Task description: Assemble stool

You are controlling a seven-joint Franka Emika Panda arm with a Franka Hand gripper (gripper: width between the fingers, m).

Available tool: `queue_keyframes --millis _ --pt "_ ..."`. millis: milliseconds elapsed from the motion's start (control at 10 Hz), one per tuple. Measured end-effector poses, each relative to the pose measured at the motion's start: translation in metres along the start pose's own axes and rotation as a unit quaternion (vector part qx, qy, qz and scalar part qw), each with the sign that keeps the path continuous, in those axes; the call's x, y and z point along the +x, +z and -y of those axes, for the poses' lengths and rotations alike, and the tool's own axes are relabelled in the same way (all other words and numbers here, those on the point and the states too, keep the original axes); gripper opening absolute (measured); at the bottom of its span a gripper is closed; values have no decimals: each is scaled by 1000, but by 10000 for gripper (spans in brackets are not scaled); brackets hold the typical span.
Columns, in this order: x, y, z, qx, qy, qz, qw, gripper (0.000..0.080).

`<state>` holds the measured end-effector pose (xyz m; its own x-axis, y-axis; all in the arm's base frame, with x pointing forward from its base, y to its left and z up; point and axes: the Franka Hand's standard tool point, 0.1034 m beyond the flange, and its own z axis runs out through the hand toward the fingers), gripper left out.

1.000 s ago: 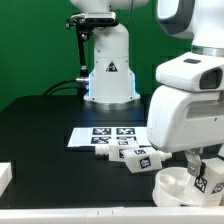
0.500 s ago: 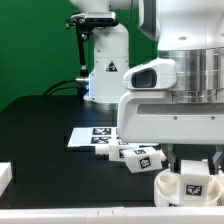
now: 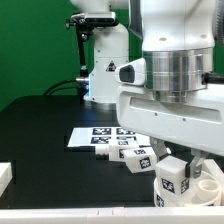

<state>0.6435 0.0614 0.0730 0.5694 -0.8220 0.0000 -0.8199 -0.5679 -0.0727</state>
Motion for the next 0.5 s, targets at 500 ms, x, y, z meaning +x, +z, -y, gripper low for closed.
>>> queue_keyframes --millis 500 --pt "-4 1 -8 -8 111 -8 994 340"
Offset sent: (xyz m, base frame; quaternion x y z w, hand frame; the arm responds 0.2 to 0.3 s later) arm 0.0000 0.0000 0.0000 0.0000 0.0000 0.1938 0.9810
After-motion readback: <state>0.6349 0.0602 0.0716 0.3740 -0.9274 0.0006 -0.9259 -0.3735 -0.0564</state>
